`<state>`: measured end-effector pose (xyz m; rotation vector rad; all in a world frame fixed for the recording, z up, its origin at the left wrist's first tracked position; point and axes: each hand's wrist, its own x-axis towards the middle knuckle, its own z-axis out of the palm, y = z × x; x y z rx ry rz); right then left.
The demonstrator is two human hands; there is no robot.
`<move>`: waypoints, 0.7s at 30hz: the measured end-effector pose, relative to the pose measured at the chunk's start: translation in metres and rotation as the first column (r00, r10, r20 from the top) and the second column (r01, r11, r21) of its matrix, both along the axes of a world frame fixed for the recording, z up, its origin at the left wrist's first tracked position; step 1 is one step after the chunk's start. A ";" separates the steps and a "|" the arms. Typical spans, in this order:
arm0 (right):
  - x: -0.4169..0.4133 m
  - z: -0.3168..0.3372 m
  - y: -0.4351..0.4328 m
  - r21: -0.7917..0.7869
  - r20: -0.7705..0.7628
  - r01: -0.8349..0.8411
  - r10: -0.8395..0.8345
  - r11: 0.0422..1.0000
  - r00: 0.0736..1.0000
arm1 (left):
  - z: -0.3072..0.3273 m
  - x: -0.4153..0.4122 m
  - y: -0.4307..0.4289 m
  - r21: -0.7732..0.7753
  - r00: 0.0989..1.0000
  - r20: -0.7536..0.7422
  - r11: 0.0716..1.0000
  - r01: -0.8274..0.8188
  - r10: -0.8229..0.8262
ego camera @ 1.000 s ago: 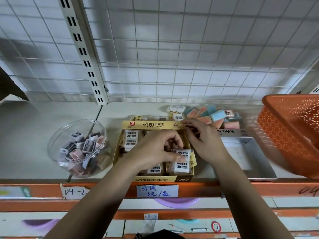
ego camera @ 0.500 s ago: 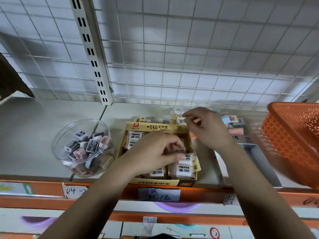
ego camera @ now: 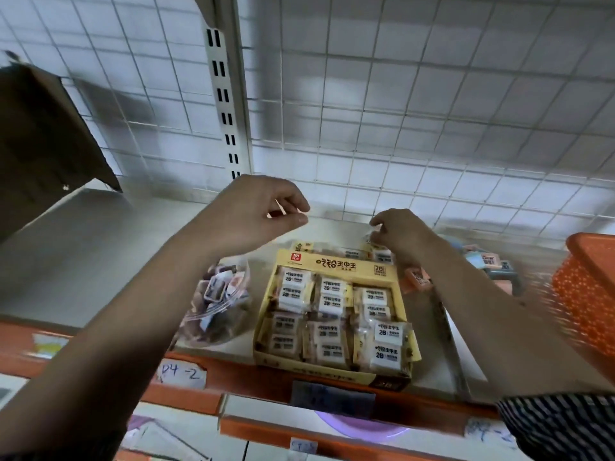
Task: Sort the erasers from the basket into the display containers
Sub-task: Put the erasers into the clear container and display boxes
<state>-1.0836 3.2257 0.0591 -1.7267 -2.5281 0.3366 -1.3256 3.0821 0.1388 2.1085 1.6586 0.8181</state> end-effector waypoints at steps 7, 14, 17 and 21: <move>0.003 -0.001 -0.007 -0.007 -0.111 0.028 -0.029 1.000 0.993 | 0.000 -0.007 0.059 -0.226 0.960 -0.255 0.972 0.060 -0.119; 0.015 0.002 -0.022 0.065 -0.303 0.046 -0.024 0.997 0.953 | -0.034 0.008 0.106 -0.512 0.840 -0.434 0.856 0.067 -0.325; 0.021 0.008 -0.034 0.069 -0.416 0.072 -0.037 0.995 0.909 | -0.042 0.013 0.115 -0.596 0.856 -0.362 0.798 0.090 -0.368; 0.024 0.017 -0.053 -0.024 -0.588 0.113 -0.105 0.993 0.802 | -0.047 0.017 0.121 -0.676 0.870 -0.293 0.729 0.105 -0.396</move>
